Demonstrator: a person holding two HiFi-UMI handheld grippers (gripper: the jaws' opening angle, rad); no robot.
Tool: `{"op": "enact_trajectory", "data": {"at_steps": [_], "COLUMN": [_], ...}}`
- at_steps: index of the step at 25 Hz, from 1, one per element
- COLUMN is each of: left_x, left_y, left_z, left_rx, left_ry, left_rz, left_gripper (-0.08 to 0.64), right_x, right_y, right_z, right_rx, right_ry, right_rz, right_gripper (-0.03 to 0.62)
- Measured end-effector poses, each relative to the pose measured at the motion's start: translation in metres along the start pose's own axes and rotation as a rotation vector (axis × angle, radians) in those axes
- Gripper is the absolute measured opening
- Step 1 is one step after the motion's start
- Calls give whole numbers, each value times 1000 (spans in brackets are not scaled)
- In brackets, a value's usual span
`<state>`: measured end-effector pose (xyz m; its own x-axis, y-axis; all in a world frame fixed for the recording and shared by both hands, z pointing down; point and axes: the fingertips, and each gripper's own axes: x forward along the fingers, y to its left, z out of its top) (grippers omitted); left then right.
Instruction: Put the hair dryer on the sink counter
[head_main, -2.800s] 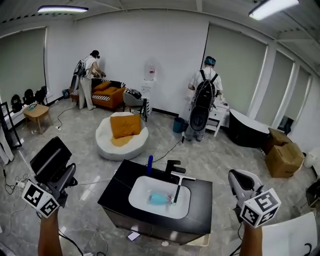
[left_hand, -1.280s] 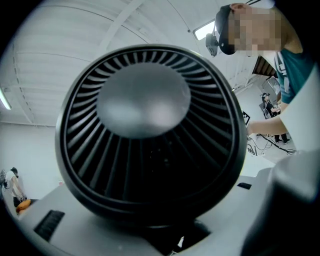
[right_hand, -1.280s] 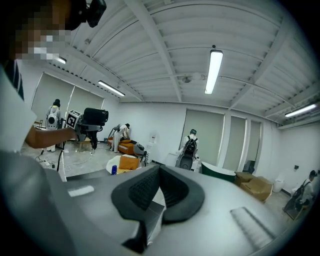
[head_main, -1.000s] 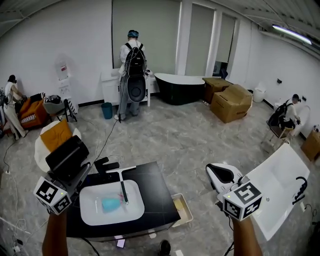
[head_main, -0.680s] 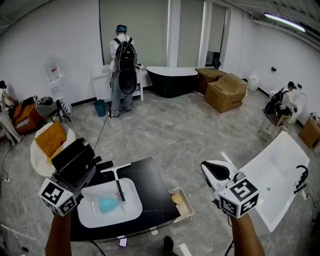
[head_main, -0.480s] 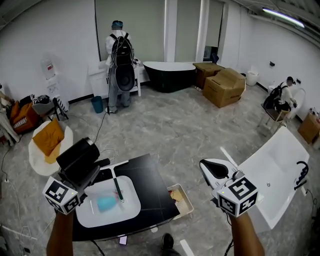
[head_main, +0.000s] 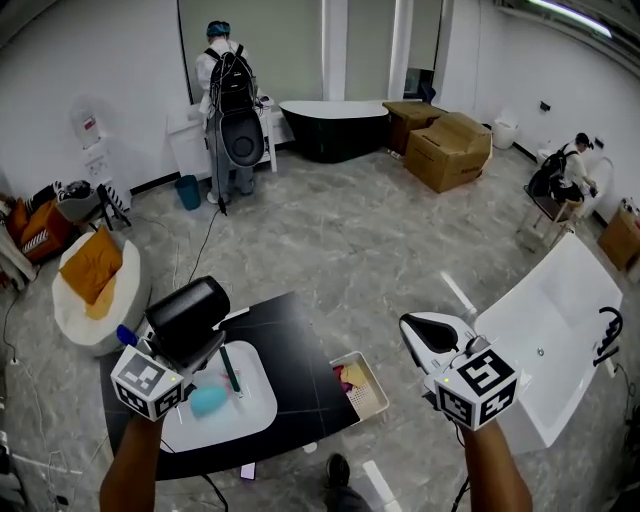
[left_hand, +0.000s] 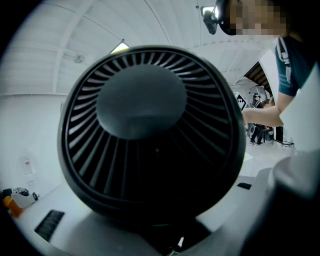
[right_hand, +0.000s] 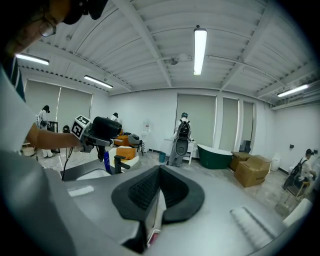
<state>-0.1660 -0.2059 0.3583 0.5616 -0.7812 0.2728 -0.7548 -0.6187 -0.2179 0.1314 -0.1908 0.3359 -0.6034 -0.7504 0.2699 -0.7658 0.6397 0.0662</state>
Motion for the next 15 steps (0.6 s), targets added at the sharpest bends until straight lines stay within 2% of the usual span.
{"op": "enact_trajectory", "data": {"at_steps": [15], "left_x": [85], "left_y": [-29], "left_z": [-82], "left_rx": [-46], "left_ry": [132], "left_rz": [-91], "left_gripper": [245], "right_x": [28], "right_y": [-23], "right_z": [-68], "right_rx": [74], "right_ry": [65], "right_rz": [5], "right_gripper": [11]}}
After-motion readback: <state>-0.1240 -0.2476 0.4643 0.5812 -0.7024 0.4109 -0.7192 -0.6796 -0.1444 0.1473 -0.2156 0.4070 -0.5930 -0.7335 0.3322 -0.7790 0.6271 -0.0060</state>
